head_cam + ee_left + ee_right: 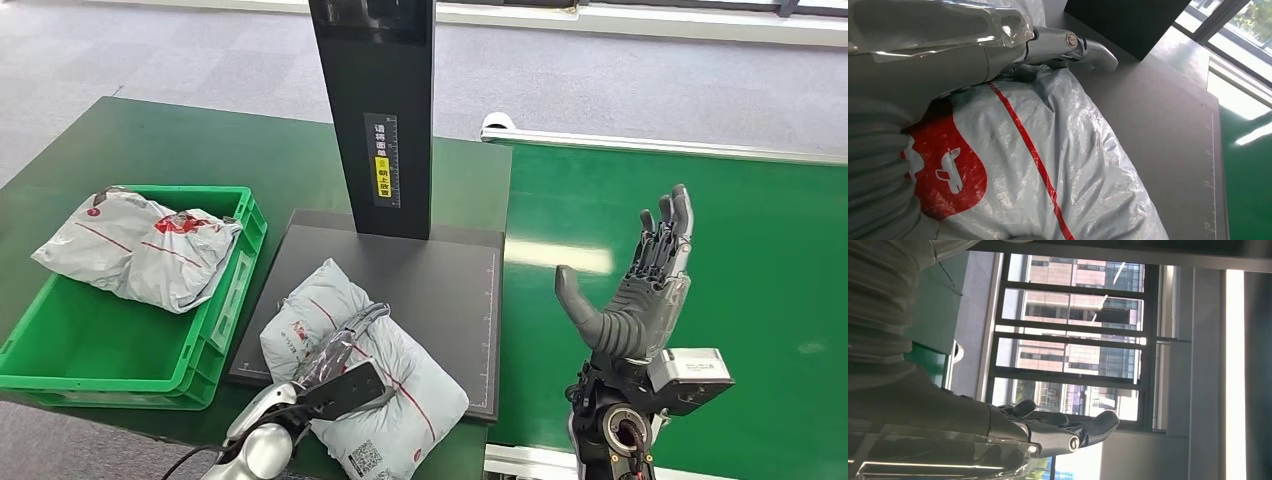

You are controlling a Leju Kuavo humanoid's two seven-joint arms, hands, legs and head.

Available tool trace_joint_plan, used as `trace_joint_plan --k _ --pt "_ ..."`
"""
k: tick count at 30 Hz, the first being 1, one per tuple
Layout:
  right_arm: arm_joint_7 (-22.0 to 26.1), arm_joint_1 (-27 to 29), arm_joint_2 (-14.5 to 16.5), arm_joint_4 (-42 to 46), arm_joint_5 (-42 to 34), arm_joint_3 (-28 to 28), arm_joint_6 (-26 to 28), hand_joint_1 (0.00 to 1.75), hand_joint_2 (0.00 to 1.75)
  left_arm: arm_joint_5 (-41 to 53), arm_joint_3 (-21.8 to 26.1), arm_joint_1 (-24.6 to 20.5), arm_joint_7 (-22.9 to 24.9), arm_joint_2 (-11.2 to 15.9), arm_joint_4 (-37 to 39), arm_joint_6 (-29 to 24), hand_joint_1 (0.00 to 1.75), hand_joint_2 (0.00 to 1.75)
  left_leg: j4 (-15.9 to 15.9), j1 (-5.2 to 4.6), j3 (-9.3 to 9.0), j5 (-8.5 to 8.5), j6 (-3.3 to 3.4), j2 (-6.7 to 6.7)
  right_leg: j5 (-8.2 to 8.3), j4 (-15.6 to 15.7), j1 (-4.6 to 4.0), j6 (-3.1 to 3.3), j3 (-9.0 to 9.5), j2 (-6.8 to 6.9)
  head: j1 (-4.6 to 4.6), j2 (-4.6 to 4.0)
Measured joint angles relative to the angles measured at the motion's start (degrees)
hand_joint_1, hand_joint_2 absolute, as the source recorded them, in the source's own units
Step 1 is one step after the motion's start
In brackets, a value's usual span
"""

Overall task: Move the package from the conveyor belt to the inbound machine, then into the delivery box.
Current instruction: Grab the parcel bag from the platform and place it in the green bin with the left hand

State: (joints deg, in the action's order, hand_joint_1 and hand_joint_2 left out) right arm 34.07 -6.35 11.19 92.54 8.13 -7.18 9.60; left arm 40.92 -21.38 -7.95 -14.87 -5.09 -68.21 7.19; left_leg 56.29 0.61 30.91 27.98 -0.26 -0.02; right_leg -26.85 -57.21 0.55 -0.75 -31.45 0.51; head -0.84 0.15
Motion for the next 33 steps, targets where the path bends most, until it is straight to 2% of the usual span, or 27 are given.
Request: trace_joint_plan --k 2,6,8,33 --pt "0.0 0.0 0.02 0.0 0.02 0.05 0.0 0.0 1.75 0.0 0.0 -0.08 0.01 -0.02 0.21 0.0 0.07 1.75 0.0 0.0 -0.06 0.0 0.0 -0.01 0.0 0.0 0.0 0.0 0.07 0.01 0.0 0.0" --pt "-0.01 0.0 0.15 0.0 0.04 0.21 0.01 0.0 1.75 0.24 -0.08 -0.13 0.16 -0.05 0.59 0.15 1.58 1.75 0.0 0.0 -0.18 0.0 0.0 -0.02 0.0 0.0 0.0 0.0 0.17 0.02 0.01 0.0" --pt "-0.05 0.01 0.15 0.0 0.09 0.28 0.01 0.0 1.75 0.57 -0.16 -0.16 0.44 -0.14 0.77 0.09 1.71 1.75 -0.01 0.0 -0.22 0.0 0.0 -0.02 -0.01 0.0 0.0 0.0 0.22 0.02 0.01 0.0" --pt "-0.99 0.11 0.33 0.0 0.27 0.81 -0.02 0.0 1.75 3.13 0.49 -0.23 0.36 -0.81 0.43 -5.8 1.75 1.75 -0.02 0.01 -0.31 0.0 -0.01 0.01 -0.01 0.0 -0.01 0.0 0.29 0.01 0.01 0.0"
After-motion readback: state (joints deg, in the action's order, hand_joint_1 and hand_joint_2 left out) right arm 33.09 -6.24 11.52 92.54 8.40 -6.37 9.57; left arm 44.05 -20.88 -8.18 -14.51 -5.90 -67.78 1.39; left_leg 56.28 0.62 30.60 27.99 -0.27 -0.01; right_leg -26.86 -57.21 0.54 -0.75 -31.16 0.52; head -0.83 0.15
